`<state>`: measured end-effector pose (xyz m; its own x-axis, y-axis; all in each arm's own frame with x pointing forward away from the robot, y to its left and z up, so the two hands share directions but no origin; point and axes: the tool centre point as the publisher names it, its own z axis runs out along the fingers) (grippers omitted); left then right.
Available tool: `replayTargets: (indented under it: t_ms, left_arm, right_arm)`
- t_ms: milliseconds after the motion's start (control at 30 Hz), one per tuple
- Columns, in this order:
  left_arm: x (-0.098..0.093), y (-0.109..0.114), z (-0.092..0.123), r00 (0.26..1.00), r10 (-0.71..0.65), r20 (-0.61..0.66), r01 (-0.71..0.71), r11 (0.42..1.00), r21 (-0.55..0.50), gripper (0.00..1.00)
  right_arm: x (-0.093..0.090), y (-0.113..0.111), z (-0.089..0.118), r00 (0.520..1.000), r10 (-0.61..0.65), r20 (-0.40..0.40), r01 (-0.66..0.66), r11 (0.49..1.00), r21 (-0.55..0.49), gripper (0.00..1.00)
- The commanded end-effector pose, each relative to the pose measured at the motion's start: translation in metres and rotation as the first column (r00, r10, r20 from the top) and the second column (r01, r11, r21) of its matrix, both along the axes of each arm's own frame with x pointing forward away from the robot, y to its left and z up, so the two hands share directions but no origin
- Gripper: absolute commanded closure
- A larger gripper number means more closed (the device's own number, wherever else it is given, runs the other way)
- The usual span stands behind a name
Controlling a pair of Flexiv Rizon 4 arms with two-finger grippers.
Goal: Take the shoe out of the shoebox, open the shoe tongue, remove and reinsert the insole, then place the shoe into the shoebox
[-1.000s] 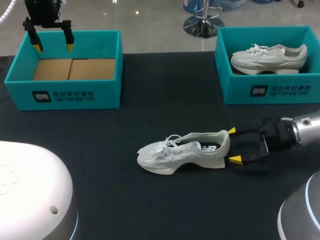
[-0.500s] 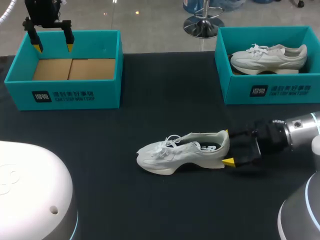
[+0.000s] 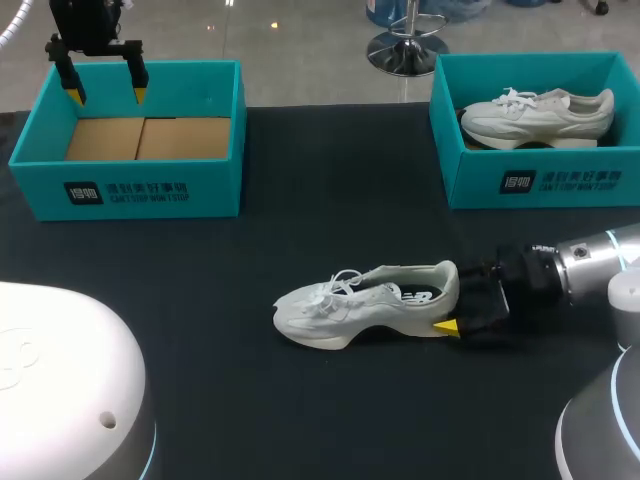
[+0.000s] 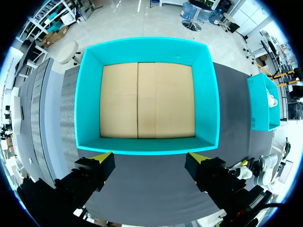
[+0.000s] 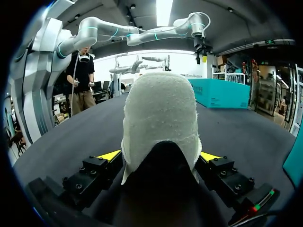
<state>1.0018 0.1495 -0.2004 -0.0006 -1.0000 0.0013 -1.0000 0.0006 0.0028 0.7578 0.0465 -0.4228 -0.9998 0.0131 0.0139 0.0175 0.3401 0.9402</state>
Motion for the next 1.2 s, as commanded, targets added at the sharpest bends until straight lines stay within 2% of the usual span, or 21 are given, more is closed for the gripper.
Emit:
replayTargets:
  t_ms: [33,267,300,333,367,867,933,1000,1067,1133,1200]
  left_arm:
    - [0.000,0.000,0.000,1.000,0.000,0.000,0.000,1.000,0.001,0.00]
    - [0.000,0.000,0.000,1.000,0.000,0.000,0.000,1.000,0.001,0.00]
    - [0.000,0.000,0.000,1.000,0.000,0.000,0.000,1.000,0.001,0.00]
    - [0.000,0.000,0.000,1.000,0.000,0.000,0.000,1.000,0.001,0.00]
    - [0.000,0.000,0.000,1.000,0.000,0.000,0.000,1.000,0.001,0.00]
    - [0.000,0.000,0.000,1.000,0.000,0.000,0.000,1.000,0.001,0.00]
    - [0.003,0.002,0.008,1.000,0.019,-0.004,-0.019,1.000,-0.021,0.00]
    - [-0.004,-0.005,0.014,0.999,0.033,0.022,-0.033,0.999,-0.020,0.00]
    - [-0.019,-0.023,0.016,1.000,0.009,0.014,-0.008,0.999,-0.039,0.00]
    - [-0.040,-0.047,0.012,0.998,-0.034,0.045,0.034,0.999,0.003,0.00]
    - [-0.069,-0.076,0.002,0.997,-0.075,-0.005,0.075,0.997,-0.006,0.00]
  right_arm:
    - [0.002,0.006,-0.005,1.000,0.009,-0.008,-0.009,1.000,0.003,0.00]
    - [0.000,0.006,-0.011,1.000,0.006,-0.026,-0.006,1.000,-0.008,0.00]
    - [0.000,0.006,-0.012,1.000,0.005,-0.025,-0.006,1.000,-0.009,0.08]
    - [0.001,0.006,-0.014,1.000,0.004,-0.027,-0.004,1.000,-0.011,0.87]
    - [0.001,0.006,-0.016,1.000,0.004,-0.030,-0.004,1.000,-0.013,1.00]
    - [0.001,0.007,-0.017,0.999,-0.004,-0.035,0.004,1.000,-0.012,1.00]
    - [0.001,0.007,-0.017,0.999,-0.004,-0.035,0.004,1.000,-0.012,1.00]
    - [0.001,0.007,-0.017,0.999,-0.004,-0.035,0.004,1.000,-0.012,1.00]
    - [0.001,0.007,-0.017,0.999,-0.004,-0.035,0.004,1.000,-0.012,1.00]
    - [0.001,0.007,-0.017,0.999,-0.004,-0.035,0.004,1.000,-0.012,1.00]
    - [0.001,0.007,-0.017,0.999,-0.004,-0.035,0.004,1.000,-0.012,1.00]
